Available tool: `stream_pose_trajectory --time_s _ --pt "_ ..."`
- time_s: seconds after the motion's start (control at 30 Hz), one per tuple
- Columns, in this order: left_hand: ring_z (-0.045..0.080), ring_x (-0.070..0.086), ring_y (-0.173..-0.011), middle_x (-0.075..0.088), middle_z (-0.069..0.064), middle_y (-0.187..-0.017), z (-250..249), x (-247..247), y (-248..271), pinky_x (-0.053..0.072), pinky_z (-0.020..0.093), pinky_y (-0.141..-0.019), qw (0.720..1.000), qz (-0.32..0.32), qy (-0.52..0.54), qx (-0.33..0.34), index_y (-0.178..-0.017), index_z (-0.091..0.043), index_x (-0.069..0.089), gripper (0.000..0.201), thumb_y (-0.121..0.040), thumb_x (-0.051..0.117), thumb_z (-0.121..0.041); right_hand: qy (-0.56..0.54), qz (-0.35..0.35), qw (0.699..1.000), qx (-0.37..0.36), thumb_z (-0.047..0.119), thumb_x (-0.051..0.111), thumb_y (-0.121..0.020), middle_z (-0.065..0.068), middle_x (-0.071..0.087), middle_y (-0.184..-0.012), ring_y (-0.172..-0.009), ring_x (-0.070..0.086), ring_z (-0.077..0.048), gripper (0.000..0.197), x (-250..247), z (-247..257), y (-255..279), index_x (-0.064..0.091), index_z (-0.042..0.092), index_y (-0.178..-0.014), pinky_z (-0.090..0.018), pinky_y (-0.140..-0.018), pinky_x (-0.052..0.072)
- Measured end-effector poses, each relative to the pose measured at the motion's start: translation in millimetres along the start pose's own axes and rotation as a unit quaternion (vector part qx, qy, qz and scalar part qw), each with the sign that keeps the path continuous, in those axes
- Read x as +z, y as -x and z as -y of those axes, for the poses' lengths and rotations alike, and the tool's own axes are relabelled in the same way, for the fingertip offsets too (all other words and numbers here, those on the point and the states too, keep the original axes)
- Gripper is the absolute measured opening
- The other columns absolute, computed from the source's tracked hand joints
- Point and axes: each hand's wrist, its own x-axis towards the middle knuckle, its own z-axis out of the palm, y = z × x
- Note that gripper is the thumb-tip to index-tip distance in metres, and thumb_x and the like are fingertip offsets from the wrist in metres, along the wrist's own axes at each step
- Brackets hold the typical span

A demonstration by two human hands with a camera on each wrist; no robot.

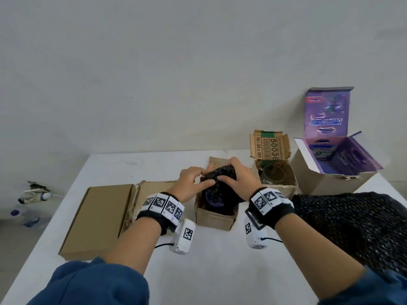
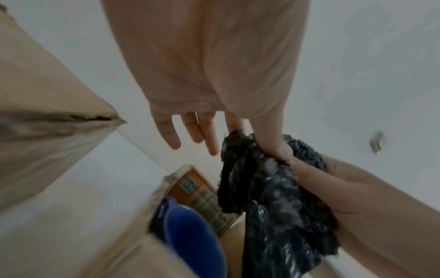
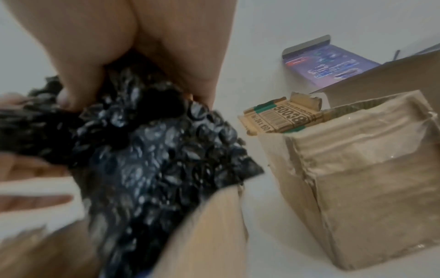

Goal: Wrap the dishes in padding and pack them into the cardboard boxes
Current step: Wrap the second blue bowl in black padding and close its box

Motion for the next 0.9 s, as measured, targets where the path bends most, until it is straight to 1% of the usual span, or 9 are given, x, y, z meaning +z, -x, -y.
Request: stream_pose_trajectory --time_s 0.1,0.2,0.3,0.4,0.47,0.57,0.67,0.8,0.9 --pt "0.010 0.035 -0.111 0.052 -0.005 -0.113 11.4 2.3 2.6 0.028 0.021 -0.094 0.993 -0.024 -0.117 0.021 -0.106 -0.018 0.065 0.037 -0.078 0.072 -0.040 0.047 -0.014 0.999 -0.002 0.032 0.061 -0.089 -0.011 0.062 -0.097 -0.087 0.063 -0.029 0.040 24.8 -3.1 4.7 0.035 0.010 -0.111 -0.039 -0.072 0.051" --pt "0.010 0.043 -0.101 0.055 -0.004 -0.108 15.3 4.8 7.6 0.037 0.024 -0.089 0.987 -0.032 -0.151 0.037 -0.104 -0.019 0.061 0.034 -0.075 0.076 -0.027 0.087 -0.003 0.996 -0.026 0.028 0.059 -0.090 -0.009 0.055 -0.103 -0.081 0.058 -0.023 0.039 43.1 -11.5 13.6 0.037 0.007 -0.113 -0.028 -0.066 0.044" --pt "0.011 0.049 -0.097 0.054 -0.006 -0.101 16.8 4.4 12.0 0.041 0.028 -0.086 0.991 0.019 -0.119 0.053 -0.097 -0.022 0.057 0.028 -0.075 0.074 -0.015 0.092 0.036 0.994 -0.043 0.031 0.059 -0.090 -0.008 0.045 -0.113 -0.079 0.048 -0.018 0.036 47.7 -21.5 19.7 0.040 0.008 -0.110 -0.026 -0.067 0.038" --pt "0.012 0.045 -0.106 0.052 -0.003 -0.108 19.7 3.0 14.1 0.036 0.027 -0.095 0.984 0.062 -0.146 0.075 -0.100 -0.021 0.065 0.021 -0.080 0.070 -0.019 0.056 0.098 0.992 -0.061 0.039 0.054 -0.090 -0.002 0.047 -0.118 -0.098 0.050 -0.019 0.031 42.5 -26.5 21.9 0.043 0.019 -0.111 -0.032 -0.086 0.042" --pt "0.008 0.037 -0.113 0.049 -0.004 -0.117 22.9 0.3 14.5 0.030 0.024 -0.100 0.980 0.087 -0.164 0.065 -0.105 -0.022 0.066 0.027 -0.080 0.070 -0.031 0.078 0.128 0.987 -0.064 0.034 0.055 -0.090 -0.003 0.052 -0.119 -0.106 0.045 -0.019 0.029 35.8 -24.8 20.6 0.049 0.020 -0.115 -0.035 -0.095 0.038" --pt "0.004 0.028 -0.114 0.043 -0.008 -0.121 24.1 -0.7 17.2 0.026 0.022 -0.100 0.972 0.122 -0.190 0.062 -0.111 -0.026 0.060 0.045 -0.073 0.075 -0.045 0.118 0.177 0.975 -0.064 0.027 0.059 -0.089 -0.001 0.056 -0.116 -0.103 0.046 -0.020 0.029 29.8 -25.7 17.7 0.056 0.022 -0.117 -0.036 -0.096 0.038" --pt "0.005 0.025 -0.112 0.042 -0.008 -0.121 21.0 1.4 19.9 0.027 0.021 -0.096 0.966 0.132 -0.212 0.071 -0.114 -0.027 0.052 0.050 -0.072 0.076 -0.039 0.107 0.170 0.978 -0.058 0.018 0.065 -0.085 -0.002 0.046 -0.114 -0.099 0.048 -0.015 0.029 33.1 -25.0 19.3 0.060 0.019 -0.114 -0.026 -0.092 0.041" --pt "0.012 0.027 -0.117 0.045 -0.006 -0.119 20.8 7.0 23.0 0.025 0.018 -0.097 0.962 0.118 -0.229 0.085 -0.113 -0.026 0.057 0.043 -0.075 0.075 -0.033 0.155 0.148 0.976 -0.047 0.013 0.062 -0.084 0.000 0.057 -0.104 -0.091 0.054 -0.022 0.026 44.8 -26.7 22.6 0.050 0.017 -0.106 -0.029 -0.078 0.042" --pt "0.013 0.028 -0.119 0.044 -0.006 -0.120 21.3 9.4 24.9 0.026 0.020 -0.097 0.965 0.110 -0.226 0.072 -0.113 -0.025 0.058 0.042 -0.075 0.076 -0.030 0.223 0.167 0.958 -0.070 0.027 0.052 -0.091 -0.005 0.064 -0.112 -0.103 0.056 -0.026 0.022 47.1 -29.5 28.8 0.059 0.020 -0.110 -0.035 -0.090 0.044"
